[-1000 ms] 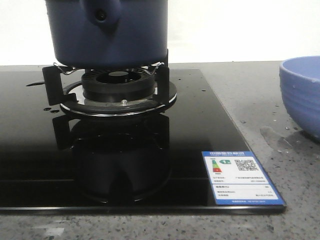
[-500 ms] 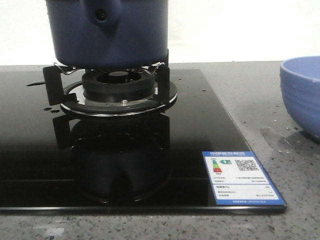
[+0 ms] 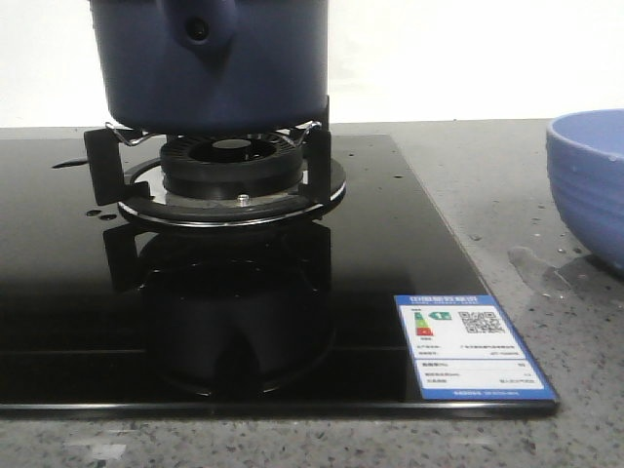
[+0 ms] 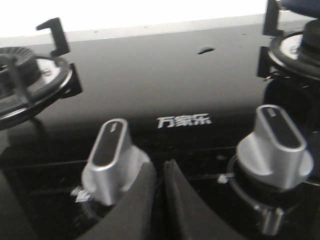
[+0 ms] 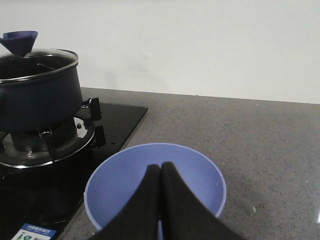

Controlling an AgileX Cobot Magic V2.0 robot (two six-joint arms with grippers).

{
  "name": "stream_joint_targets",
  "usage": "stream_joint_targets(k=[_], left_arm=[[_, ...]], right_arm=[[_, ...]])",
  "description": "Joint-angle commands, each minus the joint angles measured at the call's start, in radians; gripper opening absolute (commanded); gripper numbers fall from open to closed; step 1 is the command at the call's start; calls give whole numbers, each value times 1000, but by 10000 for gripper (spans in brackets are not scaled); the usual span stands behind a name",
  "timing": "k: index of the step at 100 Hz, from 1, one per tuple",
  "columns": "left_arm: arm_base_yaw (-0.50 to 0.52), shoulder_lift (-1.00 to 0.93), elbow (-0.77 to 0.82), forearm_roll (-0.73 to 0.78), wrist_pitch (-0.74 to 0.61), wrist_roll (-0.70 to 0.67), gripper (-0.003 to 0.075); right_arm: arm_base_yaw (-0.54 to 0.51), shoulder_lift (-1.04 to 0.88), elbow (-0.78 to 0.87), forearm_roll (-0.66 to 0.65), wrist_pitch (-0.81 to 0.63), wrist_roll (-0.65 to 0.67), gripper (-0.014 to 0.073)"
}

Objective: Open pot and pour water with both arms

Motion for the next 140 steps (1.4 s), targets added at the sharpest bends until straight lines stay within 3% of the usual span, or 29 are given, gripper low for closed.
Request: stream_joint_targets(k=[1, 95, 109, 121, 140], left_arm=[[12, -36, 28, 4, -5, -6, -20], [12, -32, 28, 4, -7, -6, -20], [12, -32, 28, 2, -7, -6, -20], [12, -32, 28, 2, -7, -6, -20], [12, -32, 28, 2, -7, -6, -20]], right_arm=[[2, 12, -21, 8, -85, -12, -64], [0, 12, -12, -7, -80, -12, -64], [-26, 12, 63, -148, -187, 23, -64], [-91, 12, 192, -280, -317, 201, -64], [-192, 12, 421, -268, -477, 233, -64]])
